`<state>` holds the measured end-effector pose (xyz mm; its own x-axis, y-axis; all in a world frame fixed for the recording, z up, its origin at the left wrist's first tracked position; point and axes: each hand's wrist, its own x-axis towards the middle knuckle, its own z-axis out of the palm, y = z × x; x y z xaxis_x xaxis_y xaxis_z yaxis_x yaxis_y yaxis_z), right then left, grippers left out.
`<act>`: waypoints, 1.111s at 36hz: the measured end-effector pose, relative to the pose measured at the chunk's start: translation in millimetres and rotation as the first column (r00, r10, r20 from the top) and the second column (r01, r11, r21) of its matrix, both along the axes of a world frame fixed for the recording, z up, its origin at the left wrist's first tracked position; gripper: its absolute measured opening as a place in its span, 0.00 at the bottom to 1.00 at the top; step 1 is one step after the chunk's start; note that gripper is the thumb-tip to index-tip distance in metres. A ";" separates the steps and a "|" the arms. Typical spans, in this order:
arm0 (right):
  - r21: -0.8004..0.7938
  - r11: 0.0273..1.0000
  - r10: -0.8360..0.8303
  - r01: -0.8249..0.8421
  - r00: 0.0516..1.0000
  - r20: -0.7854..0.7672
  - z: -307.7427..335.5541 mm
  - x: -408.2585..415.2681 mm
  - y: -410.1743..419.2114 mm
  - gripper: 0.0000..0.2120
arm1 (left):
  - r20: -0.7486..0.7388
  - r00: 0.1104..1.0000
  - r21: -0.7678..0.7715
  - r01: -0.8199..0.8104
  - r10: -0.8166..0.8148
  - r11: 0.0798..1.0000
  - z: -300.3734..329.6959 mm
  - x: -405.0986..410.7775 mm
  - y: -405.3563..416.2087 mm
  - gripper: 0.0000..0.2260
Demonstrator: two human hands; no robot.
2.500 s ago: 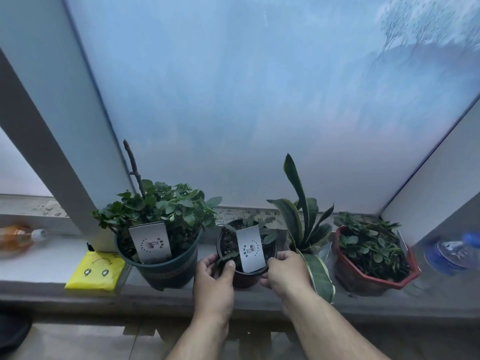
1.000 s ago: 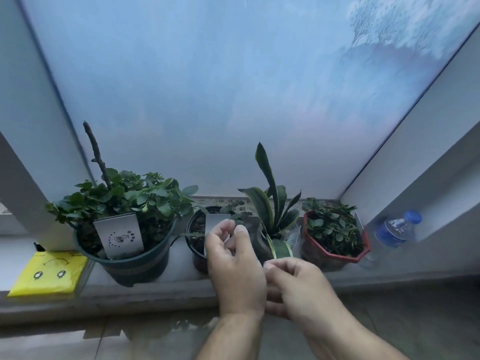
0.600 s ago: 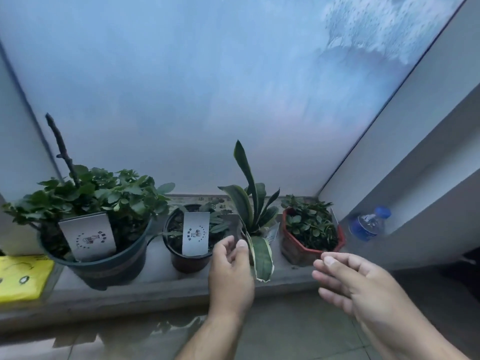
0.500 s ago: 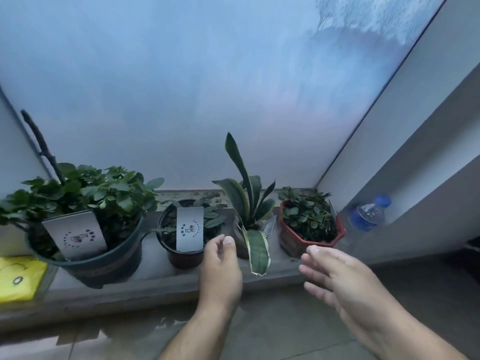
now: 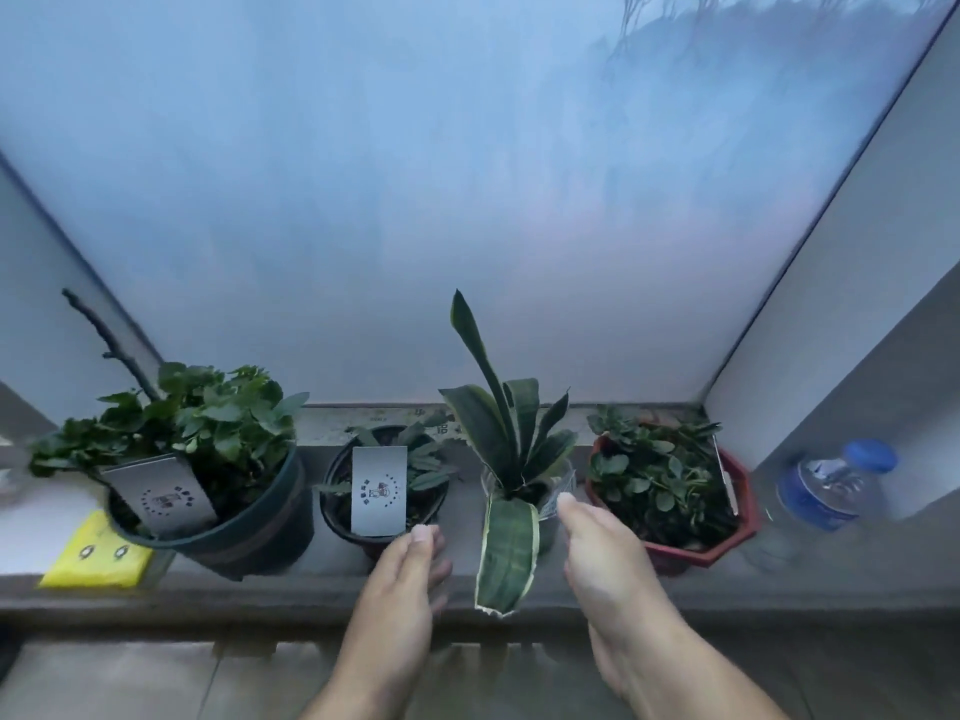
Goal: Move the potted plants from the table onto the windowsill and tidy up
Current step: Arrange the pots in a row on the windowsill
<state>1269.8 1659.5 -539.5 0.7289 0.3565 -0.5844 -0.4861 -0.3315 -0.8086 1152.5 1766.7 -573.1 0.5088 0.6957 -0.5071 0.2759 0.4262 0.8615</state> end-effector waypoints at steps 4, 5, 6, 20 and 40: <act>0.012 1.000 -0.015 0.016 0.997 -0.082 0.5 9.6 -13.1 0.14 | -0.129 0.990 0.006 -0.056 0.057 0.998 21.8 -9.8 -5.5 0.12; 0.021 1.000 -0.019 0.021 0.996 -0.090 2.2 9.7 -13.5 0.15 | -0.128 0.990 0.004 -0.052 0.052 0.999 28.7 -9.0 -4.7 0.13; 0.035 0.999 -0.009 0.012 0.996 -0.090 2.9 9.9 -14.1 0.16 | -0.110 0.992 0.003 -0.053 0.053 0.999 35.8 -7.1 -4.4 0.14; 0.050 0.995 0.080 -0.083 0.996 0.047 -11.2 27.7 3.3 0.18 | -0.043 0.991 0.056 0.127 -0.125 0.990 26.4 41.8 -8.0 0.18; 0.036 0.999 -0.003 0.002 1.000 0.029 -30.3 17.9 18.2 0.21 | 0.124 0.964 -0.217 0.259 -0.236 0.941 11.3 75.2 14.5 0.26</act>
<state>1287.7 1677.7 -569.8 0.7467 0.3748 -0.5496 -0.4627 -0.3009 -0.8339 1227.6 1781.2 -561.8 0.7037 0.4124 -0.5786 0.3196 0.5436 0.7761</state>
